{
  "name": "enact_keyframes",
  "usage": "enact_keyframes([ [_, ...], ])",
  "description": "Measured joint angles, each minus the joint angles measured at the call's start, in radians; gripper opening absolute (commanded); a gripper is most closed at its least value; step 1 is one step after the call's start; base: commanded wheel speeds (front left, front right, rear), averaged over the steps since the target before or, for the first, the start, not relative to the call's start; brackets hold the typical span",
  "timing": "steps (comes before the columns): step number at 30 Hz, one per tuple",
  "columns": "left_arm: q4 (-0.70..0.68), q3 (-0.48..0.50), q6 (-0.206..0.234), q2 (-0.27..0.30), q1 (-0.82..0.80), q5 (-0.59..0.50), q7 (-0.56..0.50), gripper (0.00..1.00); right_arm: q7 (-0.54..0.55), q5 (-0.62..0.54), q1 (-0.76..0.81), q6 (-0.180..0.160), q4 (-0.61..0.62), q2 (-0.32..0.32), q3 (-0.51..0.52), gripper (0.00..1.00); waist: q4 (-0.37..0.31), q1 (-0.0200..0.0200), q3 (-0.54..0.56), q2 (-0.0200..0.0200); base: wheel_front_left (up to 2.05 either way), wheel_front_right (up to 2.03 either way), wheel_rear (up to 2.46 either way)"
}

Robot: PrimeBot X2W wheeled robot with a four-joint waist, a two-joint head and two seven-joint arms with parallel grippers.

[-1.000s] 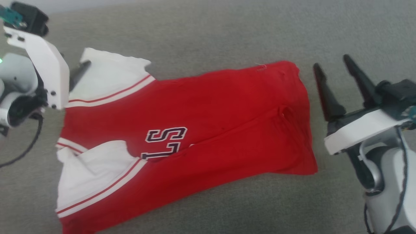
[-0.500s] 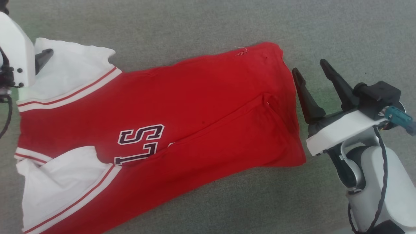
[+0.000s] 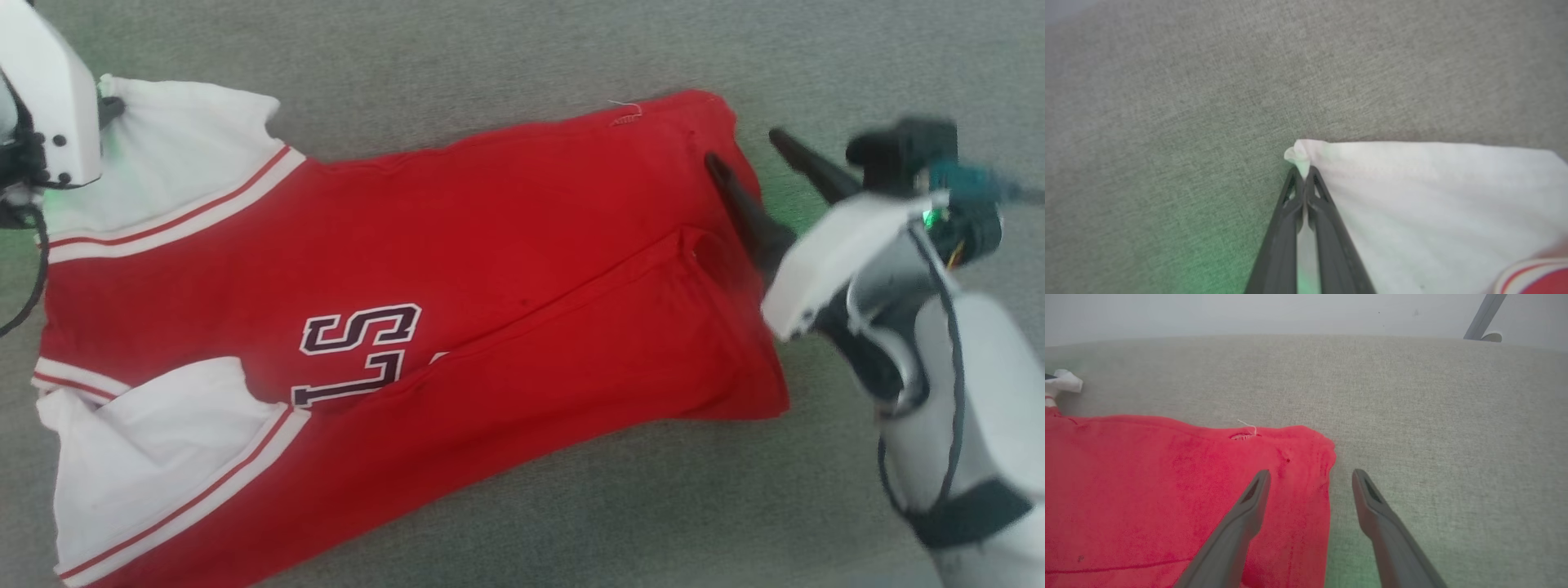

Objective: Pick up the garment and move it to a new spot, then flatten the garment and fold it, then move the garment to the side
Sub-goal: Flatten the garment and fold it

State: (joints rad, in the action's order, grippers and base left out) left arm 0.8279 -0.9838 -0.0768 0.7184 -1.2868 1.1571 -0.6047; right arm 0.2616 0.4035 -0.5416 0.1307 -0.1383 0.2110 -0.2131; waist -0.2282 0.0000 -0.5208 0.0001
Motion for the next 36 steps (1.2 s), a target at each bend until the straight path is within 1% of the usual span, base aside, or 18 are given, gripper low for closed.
enact_keyframes([
  [5,0.028,-0.007,-0.014,-0.037,-0.027,-0.009,0.023,0.00,0.155,0.042,-0.139,0.000,-0.073,0.019,-0.025,1.00,0.023,0.0000,-0.008,0.0000,0.00,0.00,0.00],
  [8,0.043,-0.010,-0.021,-0.058,-0.036,-0.021,0.039,0.00,0.267,0.058,-0.219,0.000,-0.146,0.026,-0.059,1.00,0.036,0.0000,-0.012,0.0000,0.00,0.00,0.00],
  [11,0.059,-0.012,-0.026,-0.070,-0.046,-0.022,0.048,0.00,0.372,0.085,-0.285,0.000,-0.229,0.019,-0.072,1.00,0.046,0.0000,-0.014,0.0000,0.00,0.00,0.00],
  [15,0.076,-0.016,-0.035,-0.086,-0.054,-0.023,0.058,0.00,0.473,0.103,-0.364,0.000,-0.314,0.008,-0.078,1.00,0.055,0.0000,-0.018,0.0000,0.00,0.00,0.00],
  [18,0.085,-0.018,-0.037,-0.100,-0.060,-0.023,0.070,0.00,0.538,0.112,-0.403,0.000,-0.355,0.007,-0.091,1.00,0.064,0.0000,-0.020,0.0000,0.00,0.00,0.00],
  [19,0.088,-0.019,-0.038,-0.104,-0.061,-0.023,0.075,0.00,0.556,0.110,-0.413,0.000,-0.363,0.011,-0.100,0.61,0.068,0.0000,-0.020,0.0000,0.00,0.00,0.00],
  [20,0.091,-0.020,-0.040,-0.108,-0.062,-0.023,0.079,0.00,0.568,0.106,-0.421,0.000,-0.368,0.015,-0.111,0.02,0.072,0.0000,-0.019,0.0000,0.00,0.00,0.00],
  [21,0.096,-0.024,-0.042,-0.121,-0.065,-0.027,0.089,0.00,0.569,0.105,-0.427,0.000,-0.374,0.023,-0.112,0.00,0.081,0.0000,-0.016,0.0000,0.00,0.00,0.00],
  [24,0.098,-0.030,-0.044,-0.135,-0.065,-0.029,0.096,0.00,0.543,0.093,-0.425,0.001,-0.375,0.030,-0.110,0.00,0.097,0.0000,-0.005,0.0000,0.00,0.00,0.00],
  [29,0.080,-0.045,-0.047,-0.137,-0.064,-0.022,0.077,0.00,0.520,0.095,-0.386,0.001,-0.354,0.058,-0.110,0.00,0.125,0.0000,0.032,-0.0001,0.00,0.00,0.00],
  [36,-0.023,-0.063,-0.051,-0.132,-0.048,0.003,0.033,0.00,0.486,0.100,-0.294,0.001,-0.268,0.114,-0.079,0.00,0.172,0.0000,0.100,-0.0001,0.00,0.00,0.00],
])
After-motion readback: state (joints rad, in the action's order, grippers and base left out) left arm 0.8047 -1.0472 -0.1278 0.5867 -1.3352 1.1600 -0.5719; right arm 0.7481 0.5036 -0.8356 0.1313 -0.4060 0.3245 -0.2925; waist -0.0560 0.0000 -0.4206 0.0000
